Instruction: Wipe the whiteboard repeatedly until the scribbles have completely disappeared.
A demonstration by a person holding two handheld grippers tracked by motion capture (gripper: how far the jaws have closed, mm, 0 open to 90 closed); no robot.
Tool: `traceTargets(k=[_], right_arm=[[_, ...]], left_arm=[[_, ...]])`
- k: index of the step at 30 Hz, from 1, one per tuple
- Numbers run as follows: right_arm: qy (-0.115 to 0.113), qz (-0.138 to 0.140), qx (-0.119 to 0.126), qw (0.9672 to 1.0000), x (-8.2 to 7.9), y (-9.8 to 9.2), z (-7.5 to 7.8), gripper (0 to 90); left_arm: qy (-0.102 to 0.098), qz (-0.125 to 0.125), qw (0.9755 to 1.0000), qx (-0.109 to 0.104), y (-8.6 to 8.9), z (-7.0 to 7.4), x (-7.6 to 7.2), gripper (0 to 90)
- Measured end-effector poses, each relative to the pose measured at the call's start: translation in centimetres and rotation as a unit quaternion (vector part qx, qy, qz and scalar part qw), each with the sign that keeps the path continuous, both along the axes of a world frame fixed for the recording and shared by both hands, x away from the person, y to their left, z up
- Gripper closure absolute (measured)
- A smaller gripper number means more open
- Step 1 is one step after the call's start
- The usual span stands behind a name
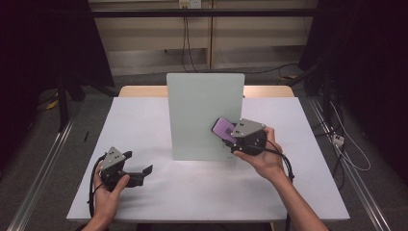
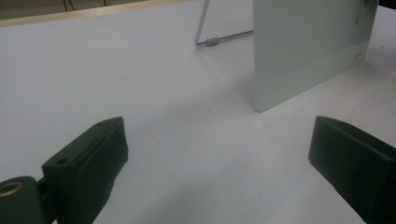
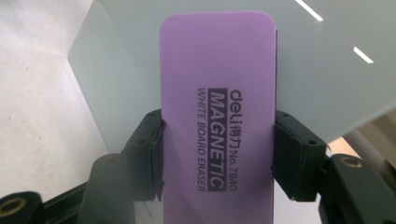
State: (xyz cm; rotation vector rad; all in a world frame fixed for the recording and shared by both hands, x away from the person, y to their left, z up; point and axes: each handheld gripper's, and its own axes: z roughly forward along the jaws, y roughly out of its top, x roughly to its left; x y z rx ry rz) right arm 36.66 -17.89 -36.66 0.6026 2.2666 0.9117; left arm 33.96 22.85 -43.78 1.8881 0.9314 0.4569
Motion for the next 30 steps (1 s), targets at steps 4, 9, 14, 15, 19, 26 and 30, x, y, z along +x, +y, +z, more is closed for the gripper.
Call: traceTargets(k=[4, 9, 14, 15, 19, 26, 30], right_arm=[[0.008, 0.008, -0.003, 0.9999, -0.1, 0.3, -0.6, 42.1], [0.016, 0.018, -0.015, 0.9996, -0.2, 0.9, -1.3, 42.1], [0.025, 0.027, -0.023, 0.999, -0.2, 1.4, -2.0, 42.1], [0.027, 0.029, -0.024, 0.999, -0.2, 1.5, -2.1, 42.1], [0.036, 0.035, -0.03, 0.9983, -0.3, 1.9, -2.6, 42.0], [0.044, 0.044, -0.037, 0.9974, -0.3, 2.4, -3.3, 42.0], [0.05, 0.048, -0.038, 0.9968, -0.3, 2.7, -3.6, 42.0]], left_arm=[[0.0, 0.0, 1.0, 0.0, 0.0, 0.0, 0.0, 4.6], [0.002, -0.001, 1.0, 0.001, 0.0, 0.0, 0.0, 4.6], [0.002, 0.0, 1.0, 0.001, -0.1, 0.0, 0.0, 4.6], [0.002, 0.0, 1.0, 0.001, -0.1, 0.0, 0.0, 4.6], [0.0, 0.0, 1.0, 0.001, 0.0, 0.0, 0.0, 4.6], [0.0, 0.0, 1.0, 0.001, 0.0, 0.0, 0.0, 4.6], [0.002, 0.0, 1.0, 0.0, 0.0, 0.0, 0.0, 4.6]])
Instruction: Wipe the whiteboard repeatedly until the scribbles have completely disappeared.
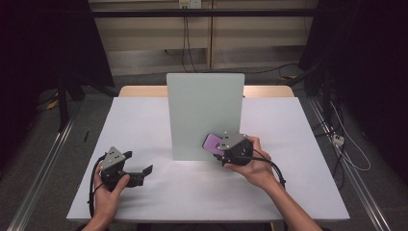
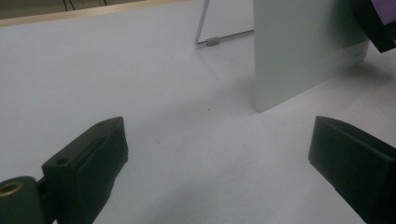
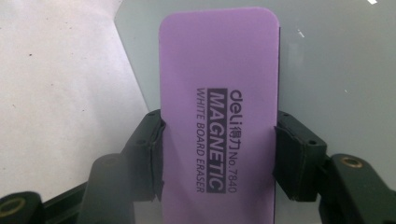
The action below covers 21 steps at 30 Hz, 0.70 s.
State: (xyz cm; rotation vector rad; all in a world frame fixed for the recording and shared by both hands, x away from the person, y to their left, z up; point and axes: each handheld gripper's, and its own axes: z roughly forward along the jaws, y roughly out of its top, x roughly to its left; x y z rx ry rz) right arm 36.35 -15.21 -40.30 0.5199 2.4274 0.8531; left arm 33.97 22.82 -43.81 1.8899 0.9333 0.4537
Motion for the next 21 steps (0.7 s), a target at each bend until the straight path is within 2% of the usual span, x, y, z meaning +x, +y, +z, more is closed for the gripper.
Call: traceTargets(k=[18, 21], right_arm=[[0.039, 0.026, -0.011, 0.9988, 0.0, 1.5, -1.9, 42.0], [0.041, 0.028, -0.013, 0.9987, 0.1, 1.6, -1.7, 41.9]], left_arm=[[0.0, 0.0, 1.0, 0.001, 0.0, 0.0, 0.0, 4.6], [0.0, 0.0, 1.0, 0.001, 0.0, 0.0, 0.0, 4.6]])
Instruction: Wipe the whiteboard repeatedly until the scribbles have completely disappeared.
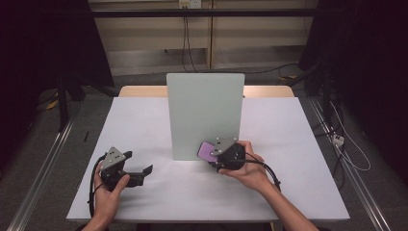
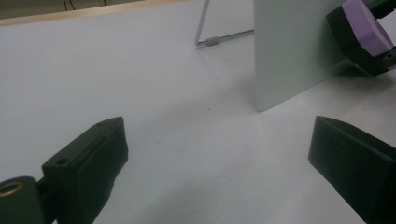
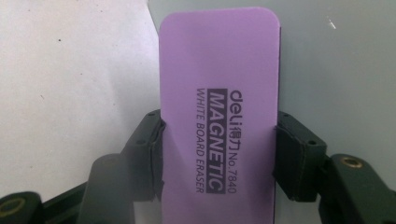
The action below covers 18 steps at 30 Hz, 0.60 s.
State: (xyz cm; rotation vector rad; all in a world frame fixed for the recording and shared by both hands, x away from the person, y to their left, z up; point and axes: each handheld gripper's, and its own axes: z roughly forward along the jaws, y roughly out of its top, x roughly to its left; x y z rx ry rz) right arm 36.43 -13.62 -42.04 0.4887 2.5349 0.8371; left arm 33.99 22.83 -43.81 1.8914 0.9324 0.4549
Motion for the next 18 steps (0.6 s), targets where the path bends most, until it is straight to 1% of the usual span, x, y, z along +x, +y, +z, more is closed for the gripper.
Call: traceTargets(k=[1, 3, 7, 9, 14, 17, 18], right_arm=[[-0.004, 0.0, -0.002, 1.0, 0.0, 0.0, 0.1, 42.0], [-0.01, -0.004, 0.003, 0.9999, 0.1, -0.4, 0.7, 42.0], [-0.034, -0.025, 0.025, 0.9988, 0.4, -1.5, 2.5, 42.0], [-0.046, -0.038, 0.04, 0.9974, 0.5, -2.2, 3.3, 42.0], [-0.074, -0.066, 0.063, 0.9931, 0.8, -3.9, 5.2, 42.0], [-0.086, -0.081, 0.075, 0.9902, 0.8, -4.9, 6.0, 42.0], [-0.092, -0.088, 0.079, 0.9887, 0.8, -5.2, 6.2, 42.0]], left_arm=[[0.0, 0.0, 1.0, 0.0, 0.0, 0.0, 0.0, 4.6], [0.0, 0.001, 1.0, -0.001, 0.0, 0.0, 0.0, 4.6], [0.0, 0.001, 1.0, 0.0, 0.1, 0.0, 0.0, 4.6], [0.0, 0.001, 1.0, -0.001, 0.1, 0.0, 0.0, 4.6], [0.0, 0.001, 1.0, 0.0, 0.0, 0.0, 0.0, 4.6], [0.0, 0.001, 1.0, 0.0, 0.0, 0.0, 0.0, 4.6], [0.0, 0.001, 1.0, 0.0, 0.0, 0.0, 0.0, 4.6]])
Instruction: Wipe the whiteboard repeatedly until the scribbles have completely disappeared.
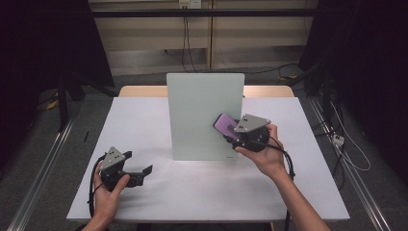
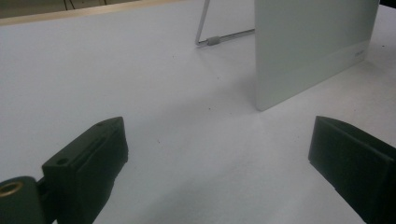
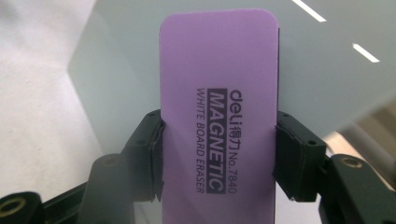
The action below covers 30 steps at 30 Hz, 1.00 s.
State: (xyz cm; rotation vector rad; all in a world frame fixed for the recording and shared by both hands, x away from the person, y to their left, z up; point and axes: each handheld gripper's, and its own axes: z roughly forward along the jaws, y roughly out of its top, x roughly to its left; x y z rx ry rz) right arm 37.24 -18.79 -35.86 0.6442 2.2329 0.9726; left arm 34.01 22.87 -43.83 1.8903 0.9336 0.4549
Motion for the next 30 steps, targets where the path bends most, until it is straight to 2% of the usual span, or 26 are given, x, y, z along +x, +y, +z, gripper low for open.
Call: traceTargets(k=[6, 11, 17, 22, 30], right_arm=[[-0.017, -0.023, 0.012, 0.9995, -0.1, -1.4, 0.9, 42.0], [-0.018, -0.024, 0.017, 0.9994, 0.0, -2.0, 0.9, 41.9], [-0.001, -0.011, -0.006, 0.9999, -0.4, -1.4, -0.4, 41.9], [0.009, 0.004, -0.011, 0.9999, -0.5, -0.6, -1.5, 41.9], [0.038, 0.037, -0.037, 0.9979, -0.8, 1.5, -3.5, 41.9]], left_arm=[[0.0, 0.001, 1.0, -0.001, 0.0, 0.0, 0.0, 4.6], [0.003, 0.002, 1.0, -0.005, 0.1, -0.1, 0.0, 4.6], [0.004, 0.002, 1.0, -0.004, 0.3, -0.2, 0.1, 4.6], [0.003, 0.001, 1.0, -0.005, 0.2, -0.1, 0.0, 4.6], [0.002, 0.0, 1.0, -0.001, 0.0, -0.1, -0.1, 4.6]])
